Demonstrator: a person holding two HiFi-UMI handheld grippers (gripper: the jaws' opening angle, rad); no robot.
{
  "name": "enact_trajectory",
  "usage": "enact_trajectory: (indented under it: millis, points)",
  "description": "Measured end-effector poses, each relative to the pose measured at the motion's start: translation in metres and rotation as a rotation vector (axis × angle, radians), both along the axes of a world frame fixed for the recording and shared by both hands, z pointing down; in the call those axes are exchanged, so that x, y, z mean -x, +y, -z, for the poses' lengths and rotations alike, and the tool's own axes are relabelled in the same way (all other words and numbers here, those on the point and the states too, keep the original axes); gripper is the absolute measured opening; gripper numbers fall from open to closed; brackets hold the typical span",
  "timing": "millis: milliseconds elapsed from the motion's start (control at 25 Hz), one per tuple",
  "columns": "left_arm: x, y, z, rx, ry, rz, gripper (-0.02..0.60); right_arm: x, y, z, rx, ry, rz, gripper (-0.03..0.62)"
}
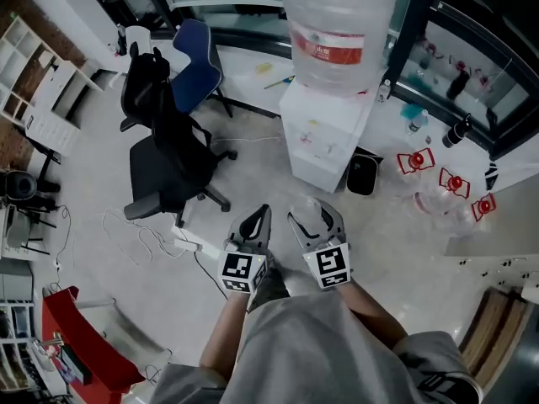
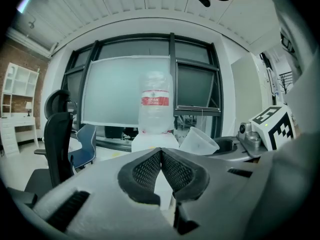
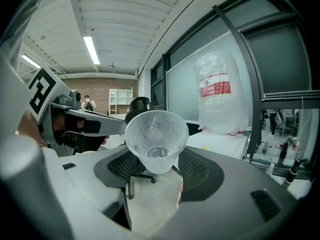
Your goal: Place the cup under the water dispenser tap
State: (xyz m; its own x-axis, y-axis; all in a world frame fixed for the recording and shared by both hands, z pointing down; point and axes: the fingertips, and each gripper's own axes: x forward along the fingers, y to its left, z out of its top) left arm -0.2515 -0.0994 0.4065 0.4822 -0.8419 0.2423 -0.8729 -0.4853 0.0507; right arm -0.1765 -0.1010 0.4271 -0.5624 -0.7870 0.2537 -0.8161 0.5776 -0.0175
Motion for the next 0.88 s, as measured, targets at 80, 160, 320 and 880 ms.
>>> enact_trajectory:
  millis: [80,160,320,880]
  points:
    - [0.013,-0.012,-0.002,0.005,0.006,-0.034,0.009,0.015,-0.009,-0.001,0.002,0.006,-0.032,0.256]
    - [0.028,-0.024,-0.002,-0.003,0.015,-0.07,0.009,0.03,-0.017,-0.001,0.004,0.013,-0.065,0.256]
    - [0.051,-0.047,-0.001,-0.004,0.025,-0.147,0.009,0.054,-0.034,-0.002,0.013,0.027,-0.141,0.256]
    - [0.087,-0.104,-0.026,0.058,0.063,-0.332,0.009,0.091,-0.075,-0.018,0.046,0.087,-0.332,0.256]
